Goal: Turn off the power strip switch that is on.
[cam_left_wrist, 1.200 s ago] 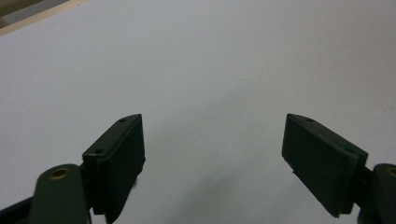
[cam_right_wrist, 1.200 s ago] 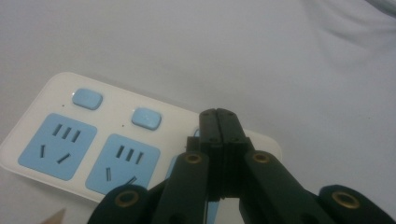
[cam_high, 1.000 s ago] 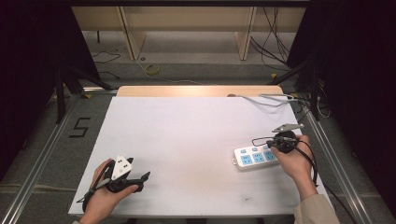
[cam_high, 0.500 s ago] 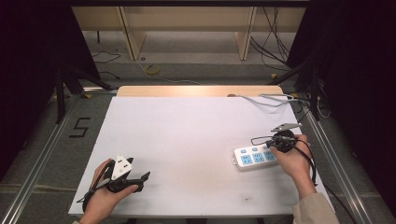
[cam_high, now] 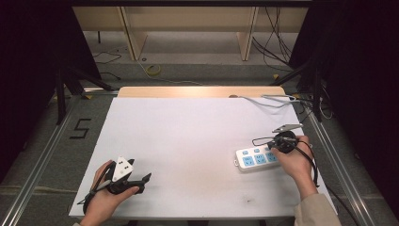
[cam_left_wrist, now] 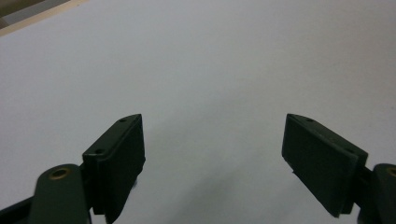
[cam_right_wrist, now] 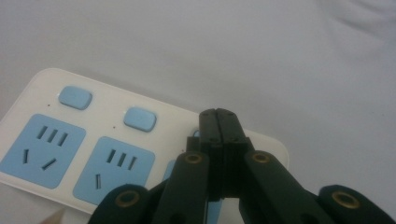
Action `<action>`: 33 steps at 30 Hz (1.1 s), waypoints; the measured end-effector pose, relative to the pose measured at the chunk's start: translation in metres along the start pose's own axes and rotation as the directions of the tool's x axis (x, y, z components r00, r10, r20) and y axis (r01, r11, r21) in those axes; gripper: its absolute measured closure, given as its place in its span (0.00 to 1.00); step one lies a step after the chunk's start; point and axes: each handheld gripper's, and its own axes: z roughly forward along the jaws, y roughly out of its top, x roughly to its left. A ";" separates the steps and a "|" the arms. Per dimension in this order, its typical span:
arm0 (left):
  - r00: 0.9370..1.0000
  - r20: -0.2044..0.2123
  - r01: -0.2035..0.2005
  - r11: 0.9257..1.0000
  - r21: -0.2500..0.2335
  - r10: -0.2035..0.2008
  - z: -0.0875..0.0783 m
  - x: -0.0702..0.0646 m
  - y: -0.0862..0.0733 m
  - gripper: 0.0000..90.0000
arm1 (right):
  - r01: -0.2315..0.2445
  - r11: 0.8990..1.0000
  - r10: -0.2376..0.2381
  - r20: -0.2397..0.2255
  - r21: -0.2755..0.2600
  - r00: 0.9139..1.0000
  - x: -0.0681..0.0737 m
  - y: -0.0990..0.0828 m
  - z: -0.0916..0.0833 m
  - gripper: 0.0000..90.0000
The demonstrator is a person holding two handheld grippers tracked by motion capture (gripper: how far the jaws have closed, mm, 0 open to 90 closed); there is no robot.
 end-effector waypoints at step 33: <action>1.000 0.002 -0.003 1.000 0.006 0.003 0.001 0.000 0.000 0.23 | -0.015 0.999 0.015 -0.013 0.045 1.000 -0.003 0.003 0.008 1.00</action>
